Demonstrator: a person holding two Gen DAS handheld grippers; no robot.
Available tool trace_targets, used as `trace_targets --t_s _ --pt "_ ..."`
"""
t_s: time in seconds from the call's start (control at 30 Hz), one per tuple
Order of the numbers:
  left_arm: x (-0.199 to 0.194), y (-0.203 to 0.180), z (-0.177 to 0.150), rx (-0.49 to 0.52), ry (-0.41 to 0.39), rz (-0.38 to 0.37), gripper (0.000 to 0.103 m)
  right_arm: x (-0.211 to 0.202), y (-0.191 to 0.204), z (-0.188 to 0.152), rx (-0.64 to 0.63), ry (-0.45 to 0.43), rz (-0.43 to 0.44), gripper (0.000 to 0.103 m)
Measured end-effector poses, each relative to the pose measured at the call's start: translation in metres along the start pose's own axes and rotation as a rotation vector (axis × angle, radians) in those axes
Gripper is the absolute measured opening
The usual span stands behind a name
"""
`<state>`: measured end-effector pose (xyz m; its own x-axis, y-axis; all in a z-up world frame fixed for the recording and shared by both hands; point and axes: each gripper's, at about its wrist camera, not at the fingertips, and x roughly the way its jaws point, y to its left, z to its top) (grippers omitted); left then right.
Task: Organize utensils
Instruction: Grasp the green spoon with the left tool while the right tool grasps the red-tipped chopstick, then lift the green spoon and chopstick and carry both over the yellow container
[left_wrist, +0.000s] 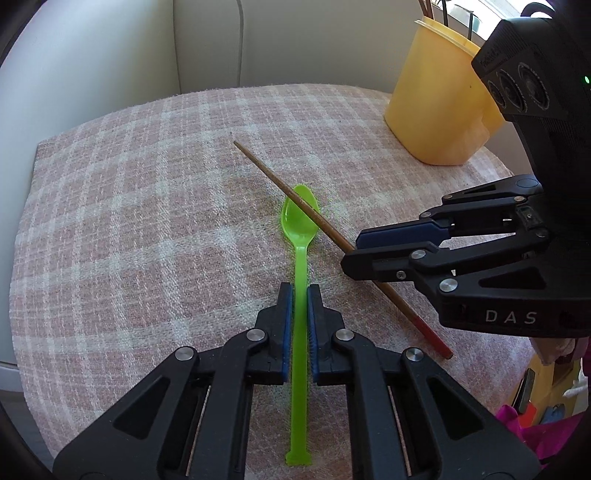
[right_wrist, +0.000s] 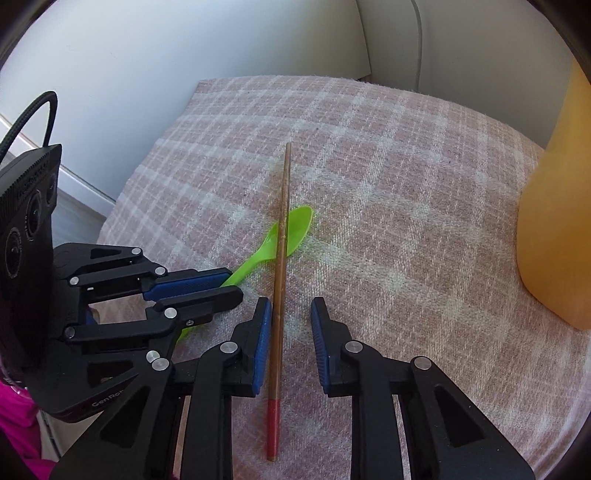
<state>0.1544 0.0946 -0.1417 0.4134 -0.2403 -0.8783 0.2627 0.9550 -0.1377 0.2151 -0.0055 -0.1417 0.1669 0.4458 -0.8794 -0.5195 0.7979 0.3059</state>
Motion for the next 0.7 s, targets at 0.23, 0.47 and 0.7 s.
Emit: trace_targets --t_s 0.23,0.47,0.7 --pt "-0.004 -0.002 -0.001 -0.001 0.000 0.006 0.006 0.007 0.001 0.007 -0.007 0.015 -0.014 0.006" --pt "-0.026 0.022 -0.011 -0.120 -0.046 -0.039 0.005 -0.005 -0.004 -0.001 0.029 -0.020 0.018 0.005" --pt "-0.054 0.035 -0.016 -0.189 -0.128 -0.077 0.005 -0.033 0.000 -0.013 0.022 -0.107 0.016 0.005"
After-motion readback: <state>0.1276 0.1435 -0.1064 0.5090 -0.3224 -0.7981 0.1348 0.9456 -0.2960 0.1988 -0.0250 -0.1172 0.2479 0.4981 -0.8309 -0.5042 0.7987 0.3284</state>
